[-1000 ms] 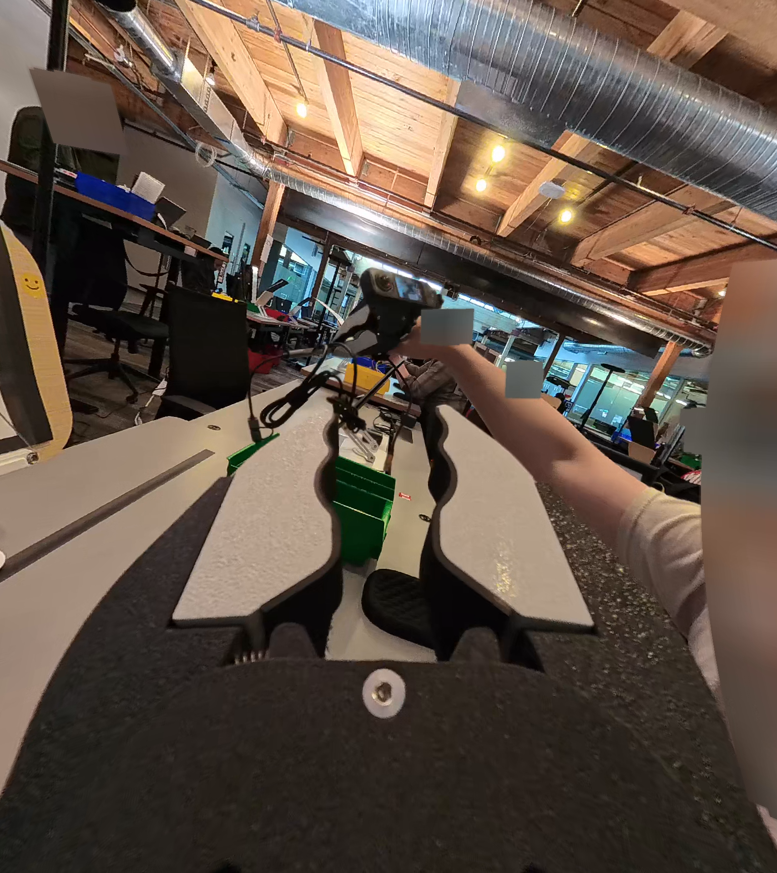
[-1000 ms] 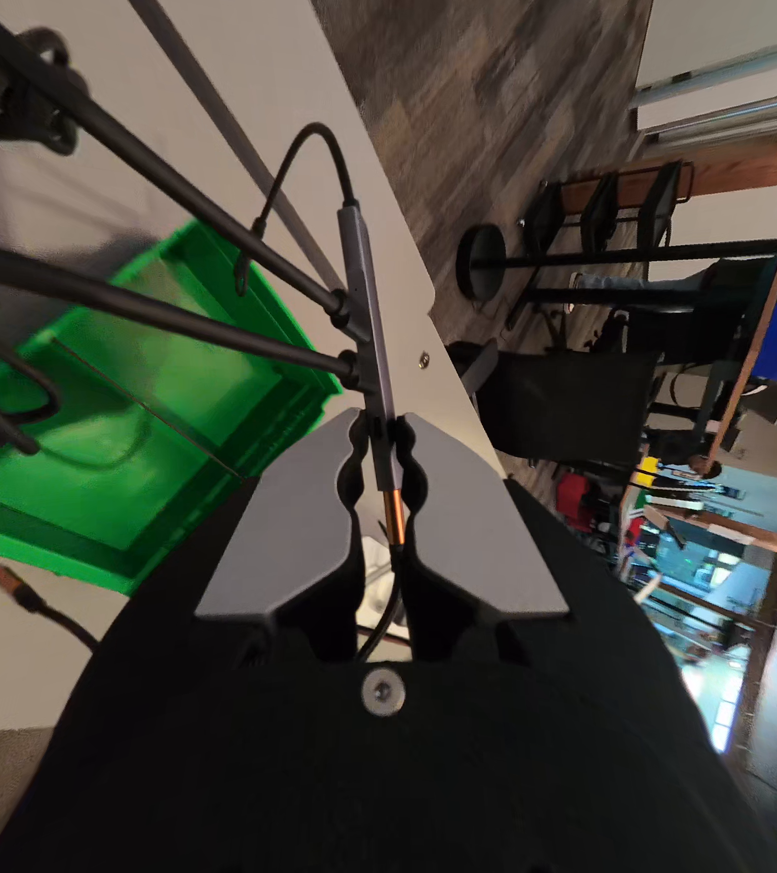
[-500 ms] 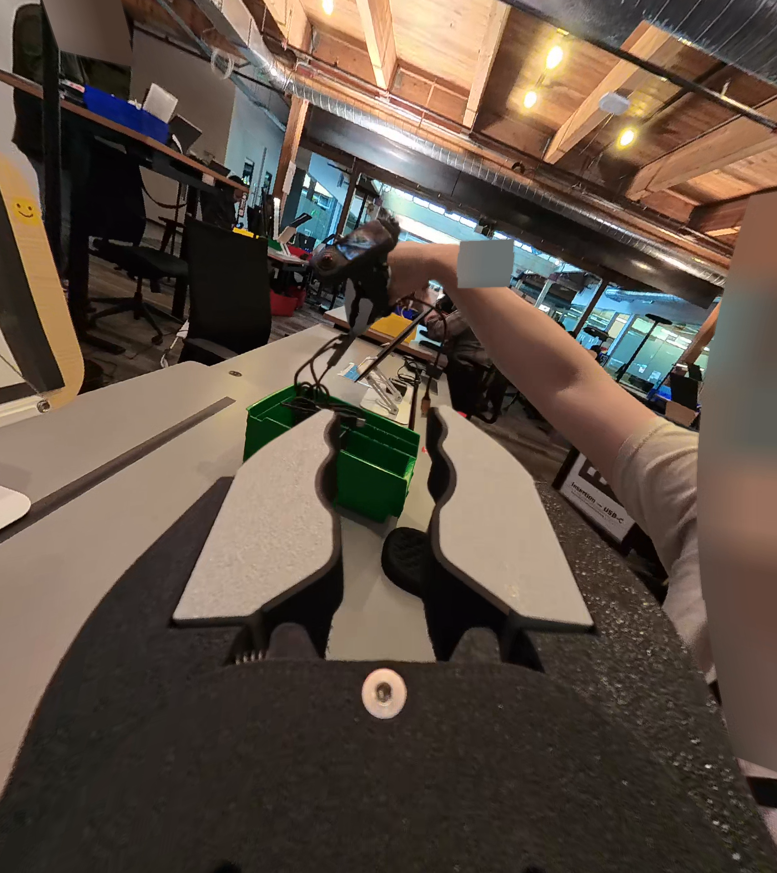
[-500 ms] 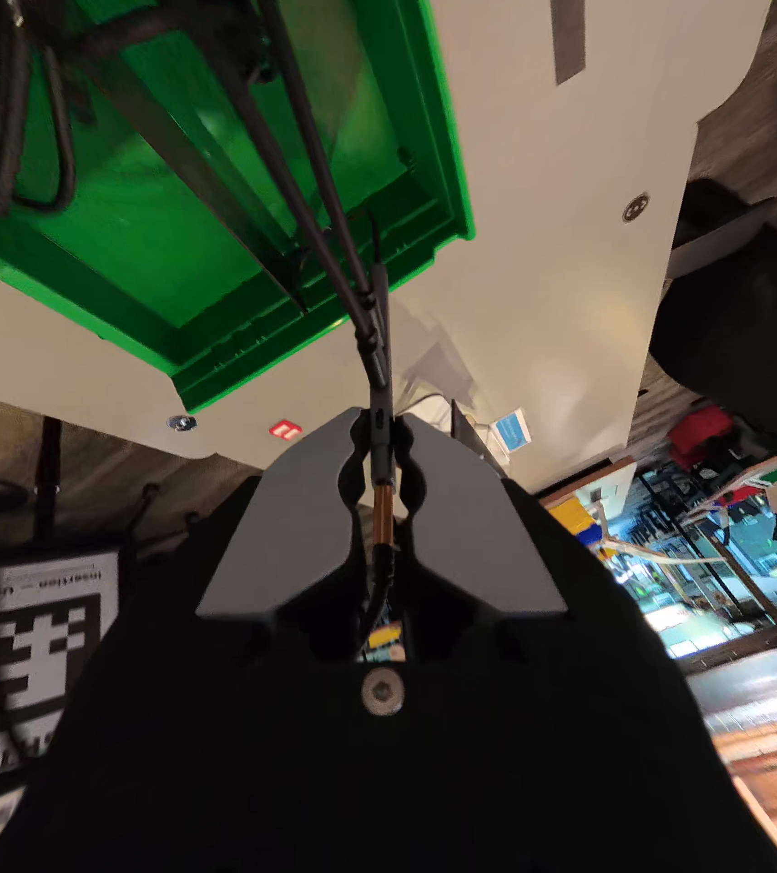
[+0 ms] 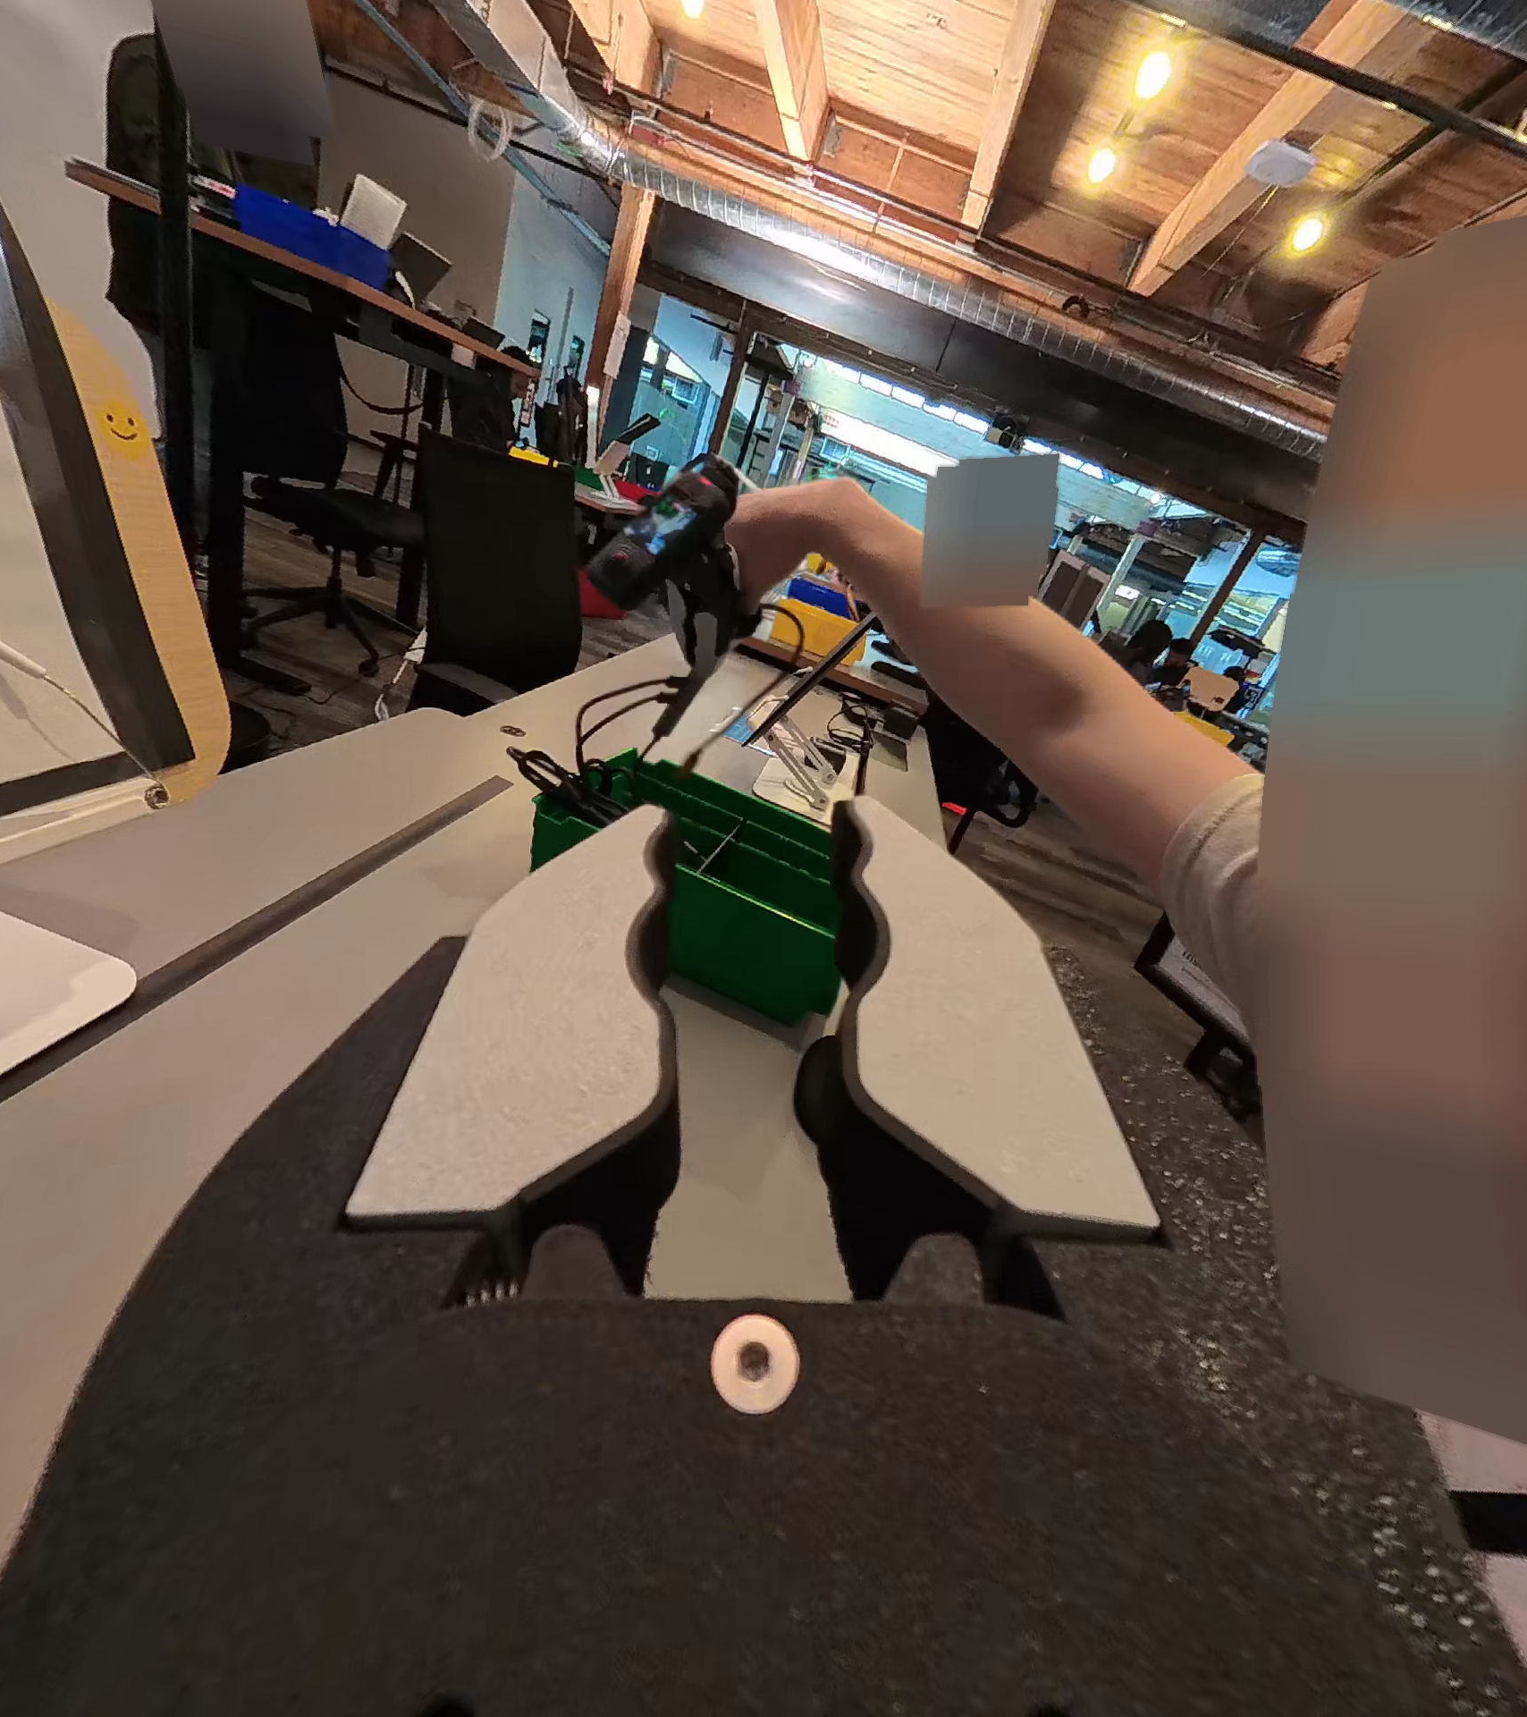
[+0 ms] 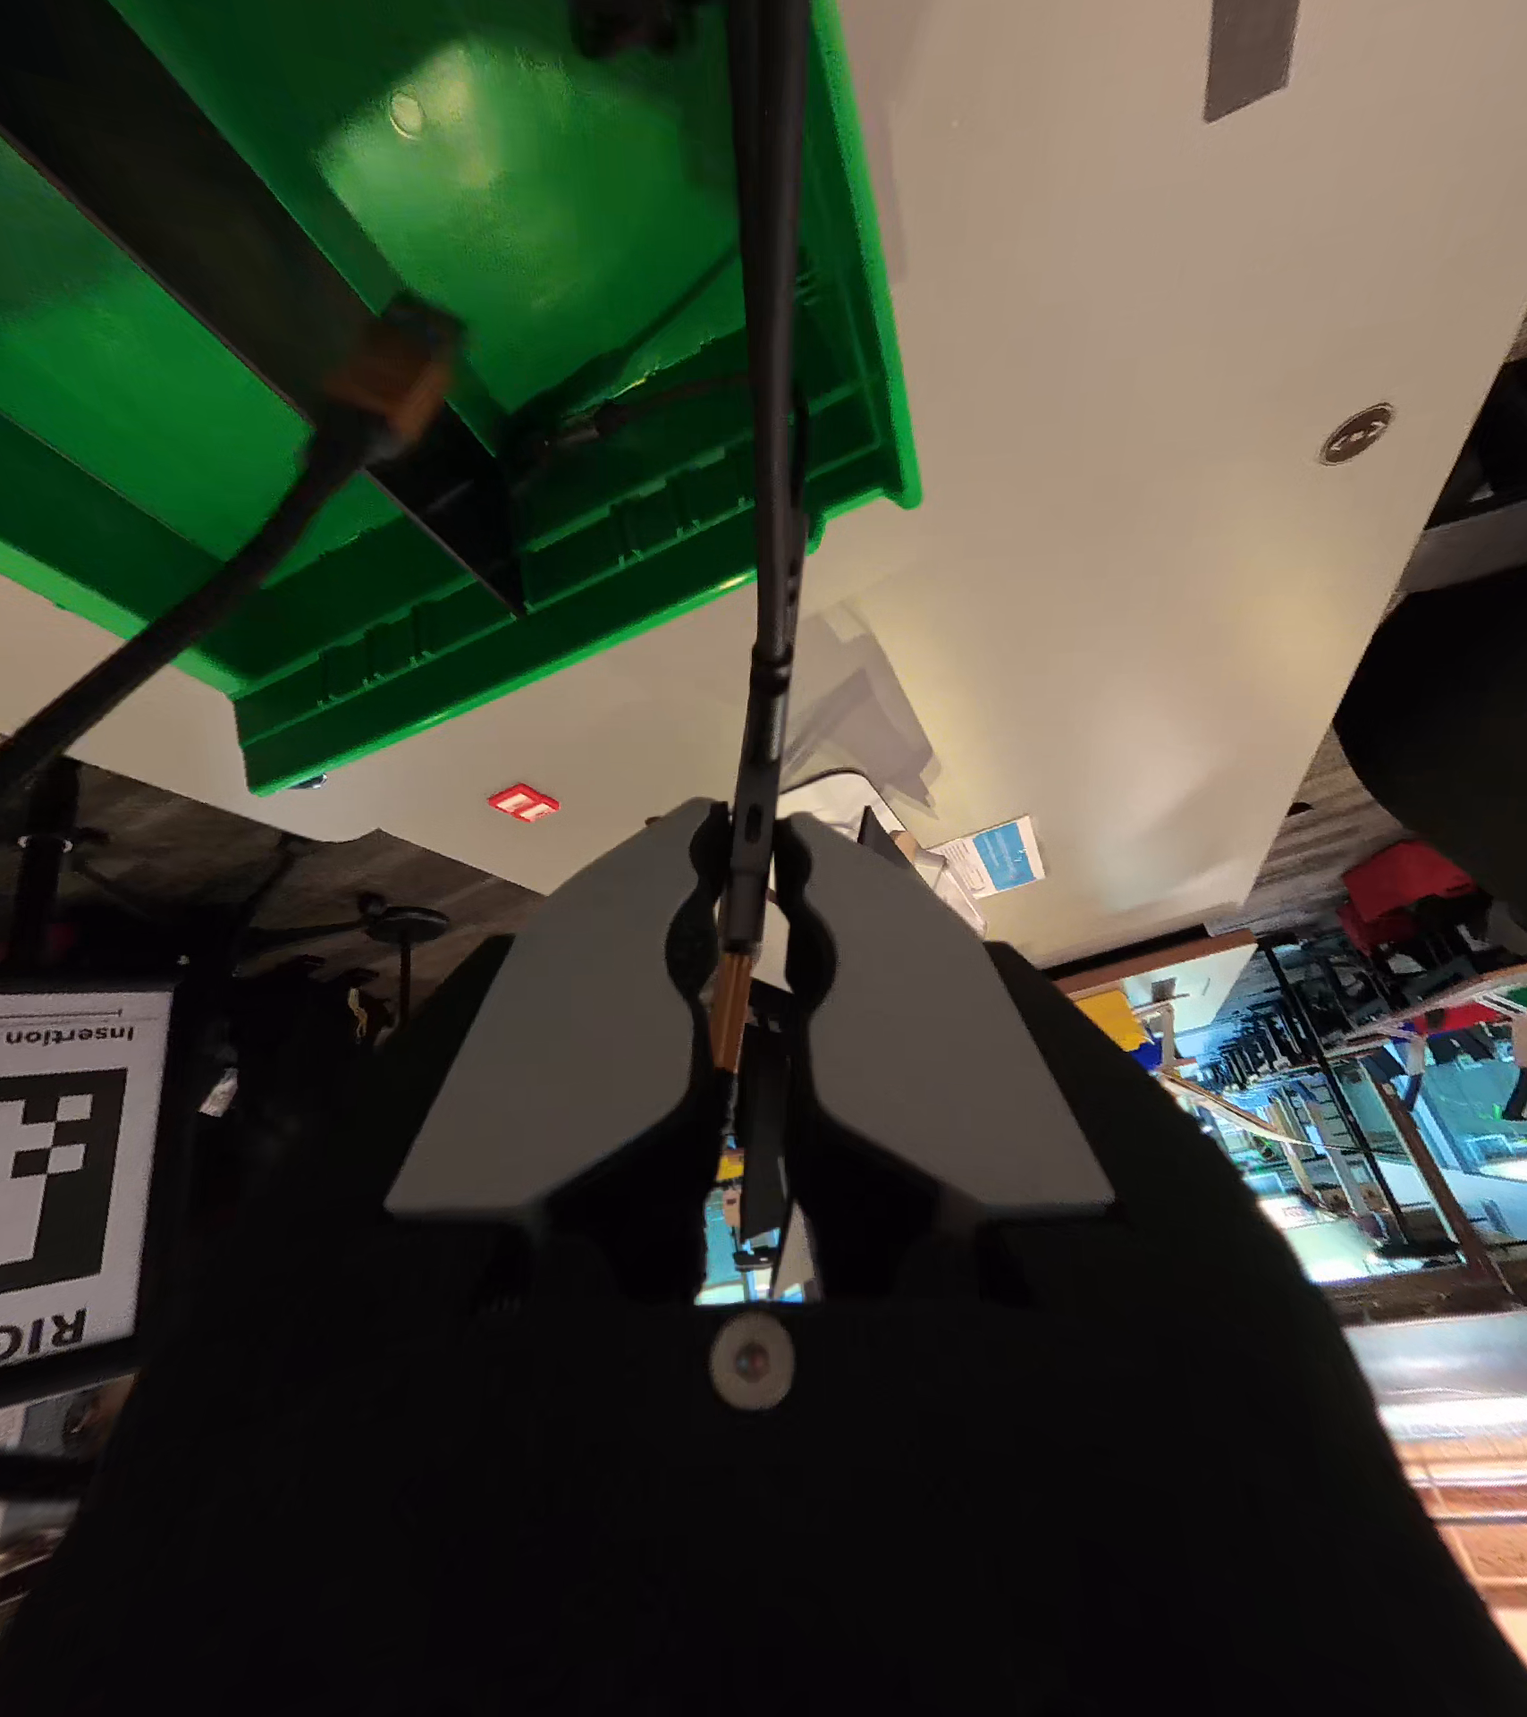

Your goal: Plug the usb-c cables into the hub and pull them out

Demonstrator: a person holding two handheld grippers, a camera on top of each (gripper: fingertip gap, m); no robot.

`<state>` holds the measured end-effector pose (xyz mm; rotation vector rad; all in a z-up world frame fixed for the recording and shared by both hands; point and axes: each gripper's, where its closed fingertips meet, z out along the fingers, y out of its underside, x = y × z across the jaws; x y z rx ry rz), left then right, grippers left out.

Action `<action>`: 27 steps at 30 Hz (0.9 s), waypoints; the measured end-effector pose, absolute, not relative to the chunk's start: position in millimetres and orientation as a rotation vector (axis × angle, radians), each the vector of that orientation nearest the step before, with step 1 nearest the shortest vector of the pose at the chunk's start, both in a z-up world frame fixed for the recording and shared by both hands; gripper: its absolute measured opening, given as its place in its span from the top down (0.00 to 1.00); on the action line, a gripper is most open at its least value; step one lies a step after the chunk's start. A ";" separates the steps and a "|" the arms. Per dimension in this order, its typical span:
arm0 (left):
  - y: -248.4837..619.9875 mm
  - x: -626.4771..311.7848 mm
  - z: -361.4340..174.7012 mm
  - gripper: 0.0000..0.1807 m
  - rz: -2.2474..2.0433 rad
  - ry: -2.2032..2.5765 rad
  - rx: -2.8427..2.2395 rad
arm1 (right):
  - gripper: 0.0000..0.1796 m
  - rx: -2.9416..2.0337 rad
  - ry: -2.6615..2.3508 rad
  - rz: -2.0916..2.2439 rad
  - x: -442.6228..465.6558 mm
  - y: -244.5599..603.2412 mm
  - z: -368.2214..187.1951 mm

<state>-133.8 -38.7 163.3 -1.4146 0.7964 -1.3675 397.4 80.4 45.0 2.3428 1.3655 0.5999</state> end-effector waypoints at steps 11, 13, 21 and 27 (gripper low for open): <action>29.9 -124.9 99.2 0.88 -0.578 0.764 -1.721 | 0.93 2.400 0.859 0.418 403.0 42.7 -21.2; 46.3 -133.2 84.7 0.89 -0.363 0.739 -1.775 | 0.92 2.441 0.810 0.296 391.4 37.0 -27.8; 62.3 -130.4 60.5 0.91 -0.122 0.773 -1.827 | 0.93 2.473 0.950 0.310 387.1 51.4 -11.3; 67.9 -132.6 55.8 0.90 0.005 0.784 -1.821 | 0.93 2.451 0.898 0.174 369.0 47.8 -6.3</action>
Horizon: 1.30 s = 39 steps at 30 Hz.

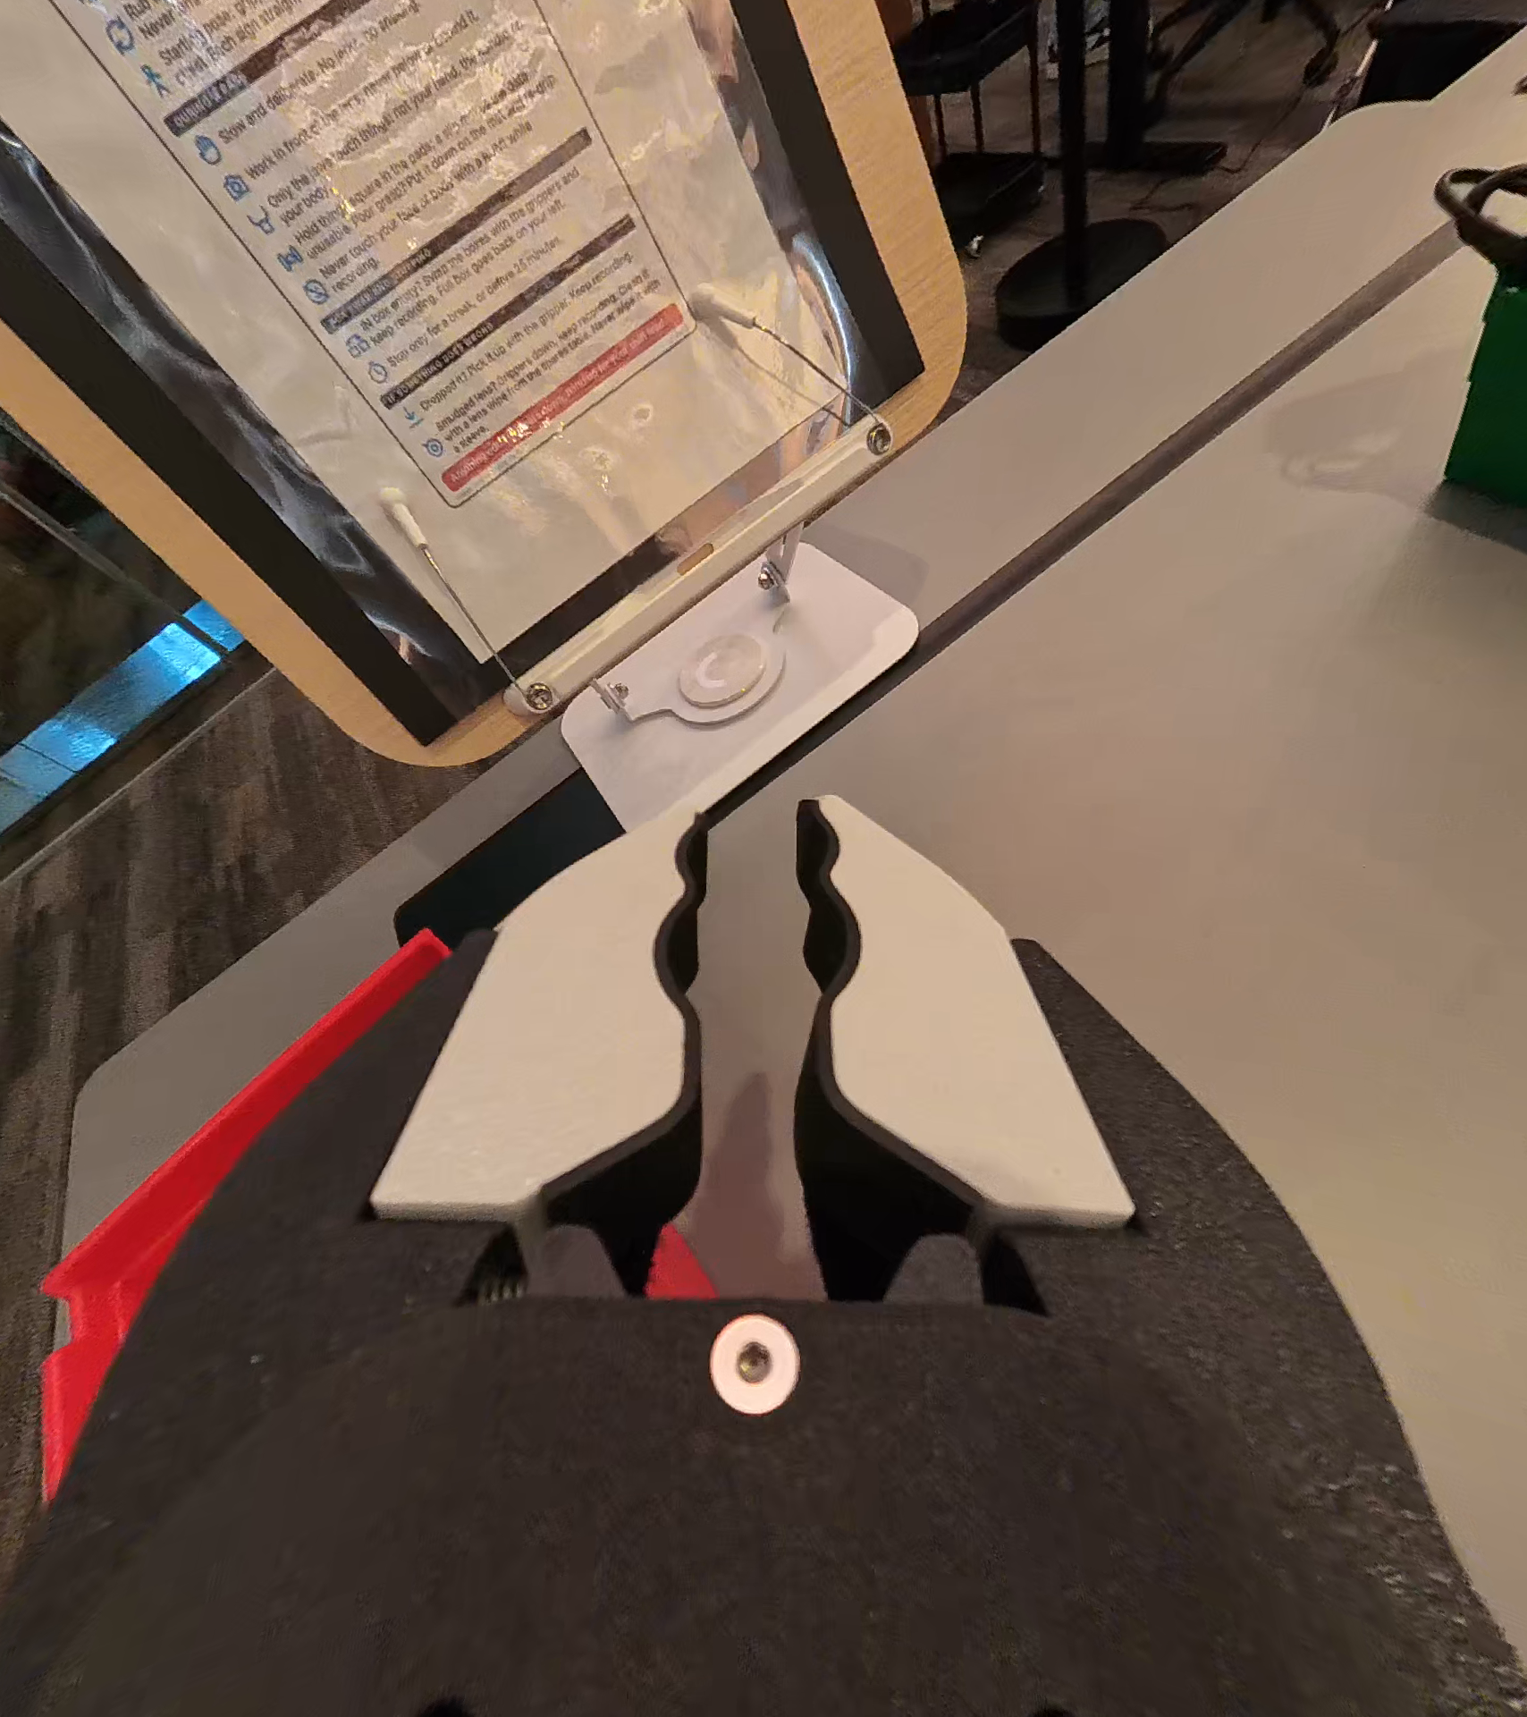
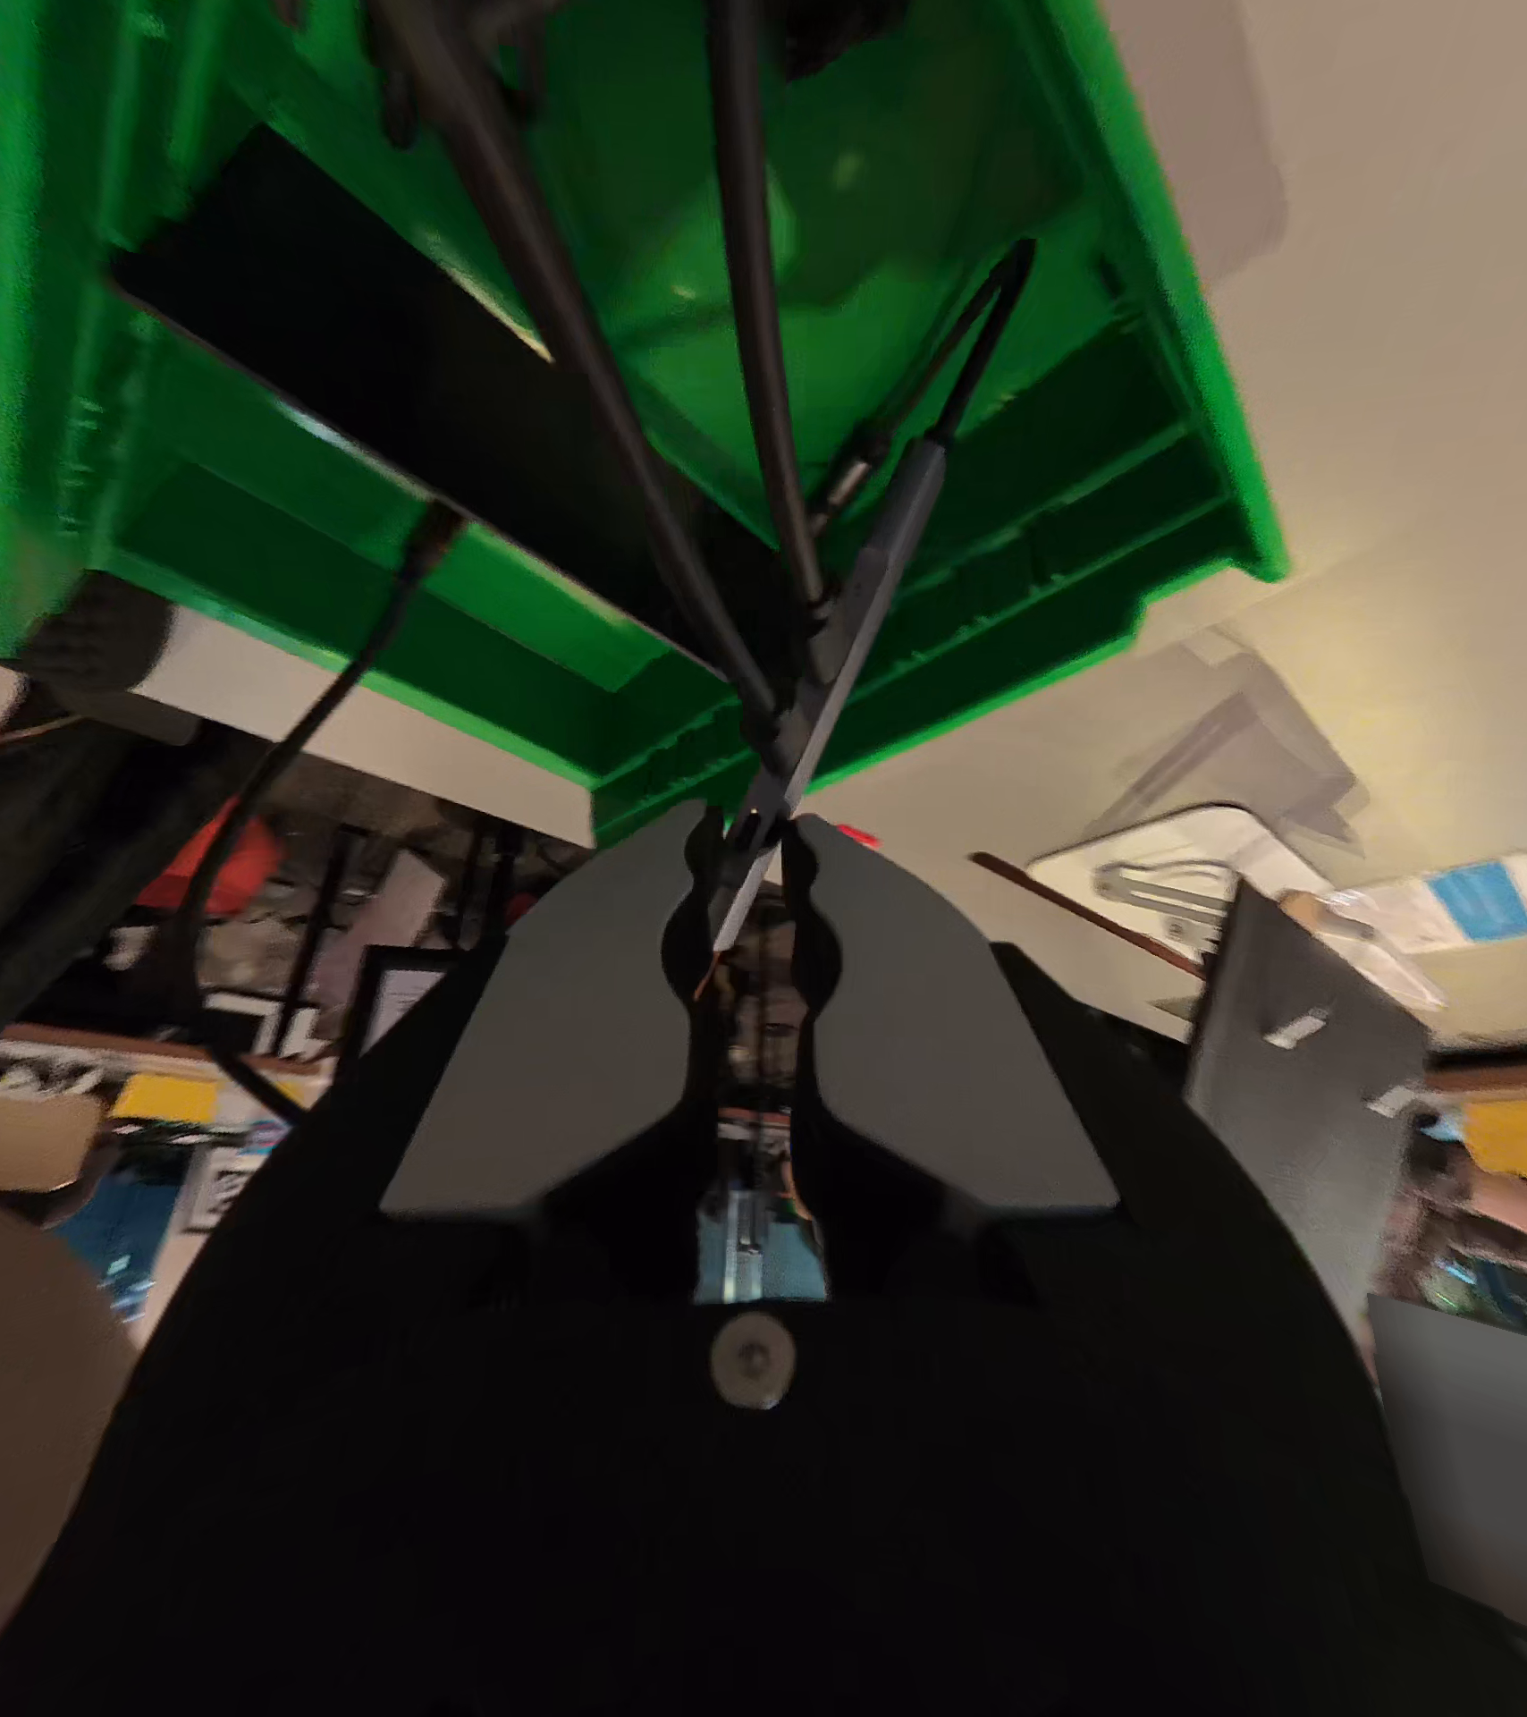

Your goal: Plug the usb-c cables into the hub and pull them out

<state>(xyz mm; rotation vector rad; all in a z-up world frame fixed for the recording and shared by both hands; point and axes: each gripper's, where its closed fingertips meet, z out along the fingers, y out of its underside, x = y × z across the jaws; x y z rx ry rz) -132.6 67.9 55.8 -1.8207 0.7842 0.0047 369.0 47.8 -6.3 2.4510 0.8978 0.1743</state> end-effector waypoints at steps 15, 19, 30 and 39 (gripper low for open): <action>70.5 -109.9 27.7 0.91 -0.029 0.918 -1.844 | 0.92 2.423 0.657 -0.306 339.3 33.1 5.9; 67.6 -102.1 22.2 0.92 -0.054 0.950 -1.852 | 0.93 2.428 0.618 -0.394 342.4 32.7 2.5; 58.3 -86.1 10.2 0.92 -0.129 1.014 -1.889 | 0.92 2.425 0.343 -0.543 367.2 33.1 -51.3; 51.7 -76.8 10.7 0.92 -0.162 1.043 -1.876 | 0.83 2.676 0.810 -0.259 393.9 68.3 -77.4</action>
